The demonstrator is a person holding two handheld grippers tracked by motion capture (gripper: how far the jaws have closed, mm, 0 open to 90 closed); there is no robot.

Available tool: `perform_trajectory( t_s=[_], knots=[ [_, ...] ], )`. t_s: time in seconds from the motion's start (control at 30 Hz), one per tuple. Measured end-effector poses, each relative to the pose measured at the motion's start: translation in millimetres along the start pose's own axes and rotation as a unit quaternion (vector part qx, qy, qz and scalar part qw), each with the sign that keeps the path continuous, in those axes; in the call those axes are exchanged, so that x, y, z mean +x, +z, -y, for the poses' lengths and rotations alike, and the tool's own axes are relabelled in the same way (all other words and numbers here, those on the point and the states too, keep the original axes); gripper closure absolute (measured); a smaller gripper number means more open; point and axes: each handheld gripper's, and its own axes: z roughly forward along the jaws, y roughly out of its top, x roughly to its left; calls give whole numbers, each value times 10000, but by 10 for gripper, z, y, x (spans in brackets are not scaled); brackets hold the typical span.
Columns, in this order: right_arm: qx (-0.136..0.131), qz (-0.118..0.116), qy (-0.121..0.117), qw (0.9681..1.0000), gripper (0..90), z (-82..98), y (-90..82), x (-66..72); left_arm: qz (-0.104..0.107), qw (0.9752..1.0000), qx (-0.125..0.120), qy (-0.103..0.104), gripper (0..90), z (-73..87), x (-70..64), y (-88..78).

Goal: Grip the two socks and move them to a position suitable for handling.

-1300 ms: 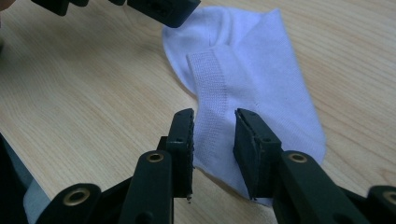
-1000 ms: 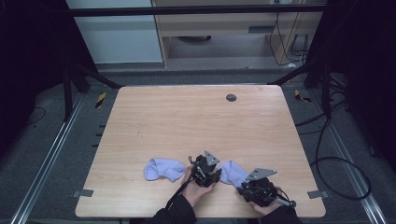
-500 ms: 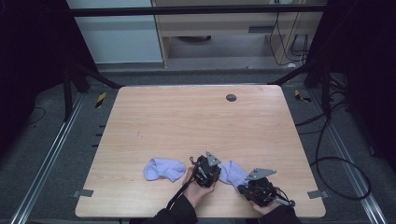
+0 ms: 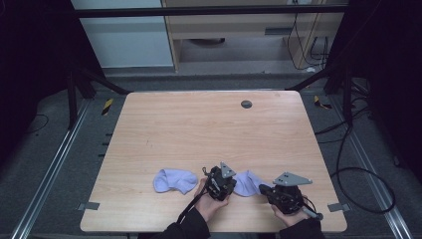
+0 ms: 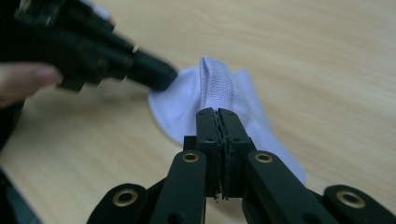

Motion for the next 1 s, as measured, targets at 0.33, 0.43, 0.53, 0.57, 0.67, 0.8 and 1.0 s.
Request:
perform_trajectory(
  t_s=[0.33, 0.43, 0.53, 0.57, 0.67, 0.8, 1.0],
  knots=[
    [-35, 856, 629, 9943, 886, -11, -32, -259, 105, 9999, 39, 84, 888, -10, -14, -9],
    [18, 1055, 670, 9922, 885, 0, -24, -325, 108, 9999, 55, 107, 888, -12, -16, -4],
    [93, 1228, 710, 9899, 884, 14, -15, -381, 92, 9998, 60, 150, 887, -19, -20, 2],
    [111, 1284, 715, 9891, 883, 22, -12, -399, 98, 9998, 61, 145, 887, -21, -24, 5],
    [175, 1431, 756, 9867, 879, 40, -7, -436, 64, 9998, 58, 151, 886, -28, -38, 12],
    [144, 1679, 709, 9831, 809, 62, -11, -455, 27, 9999, -17, 135, 807, -34, -34, 13],
    [-104, 1644, 664, 9841, 729, 54, -57, -452, 41, 9997, -247, 28, 653, -61, 57, -106]
  ],
)
